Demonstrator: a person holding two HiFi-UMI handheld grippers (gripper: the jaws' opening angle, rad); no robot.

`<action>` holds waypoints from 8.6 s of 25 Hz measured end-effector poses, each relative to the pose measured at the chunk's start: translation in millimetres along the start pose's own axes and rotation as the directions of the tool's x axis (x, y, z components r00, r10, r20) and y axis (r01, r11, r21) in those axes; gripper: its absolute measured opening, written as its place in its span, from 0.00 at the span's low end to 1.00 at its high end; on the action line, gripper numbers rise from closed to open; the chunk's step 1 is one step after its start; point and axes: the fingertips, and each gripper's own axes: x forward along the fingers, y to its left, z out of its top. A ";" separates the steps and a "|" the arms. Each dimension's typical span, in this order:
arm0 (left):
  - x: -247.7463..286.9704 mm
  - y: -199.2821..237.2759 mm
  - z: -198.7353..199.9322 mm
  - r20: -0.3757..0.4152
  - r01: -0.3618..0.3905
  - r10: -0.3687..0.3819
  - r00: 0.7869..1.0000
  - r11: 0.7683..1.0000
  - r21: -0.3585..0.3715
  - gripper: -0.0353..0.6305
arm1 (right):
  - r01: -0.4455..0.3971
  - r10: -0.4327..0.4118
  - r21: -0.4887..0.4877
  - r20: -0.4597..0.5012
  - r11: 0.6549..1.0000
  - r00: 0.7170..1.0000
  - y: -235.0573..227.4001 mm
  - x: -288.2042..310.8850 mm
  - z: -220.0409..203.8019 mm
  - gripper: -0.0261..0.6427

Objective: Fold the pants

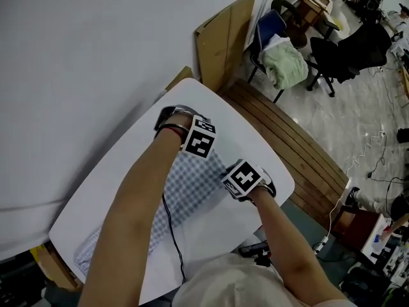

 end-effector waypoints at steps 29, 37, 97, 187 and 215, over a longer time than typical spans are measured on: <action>-65.7 -19.0 -1.8 0.077 -0.258 0.272 0.959 0.954 -0.155 0.11 | 0.094 -0.073 -0.097 0.197 0.991 0.978 18.7 -75.9 15.5 0.11; -120.4 -55.0 -16.2 0.070 -0.371 0.391 0.918 0.907 -0.200 0.10 | 0.133 -0.081 -0.226 0.226 0.965 0.971 56.8 -110.9 39.5 0.10; -73.0 -719.5 -245.5 -0.198 -0.338 0.347 0.917 0.408 -0.848 0.11 | -0.475 0.426 -0.713 -0.267 0.517 0.864 738.1 139.5 44.1 0.10; 37.4 -853.9 -183.4 -0.609 0.257 0.299 0.734 -0.953 -0.158 0.12 | 0.050 0.172 -0.698 -0.105 -0.714 0.980 792.0 288.7 148.7 0.07; -54.2 -656.3 -116.6 -0.584 0.513 0.646 0.492 -0.757 -0.405 0.12 | -0.186 0.338 -0.941 -0.280 -0.283 0.898 620.6 118.2 163.8 0.06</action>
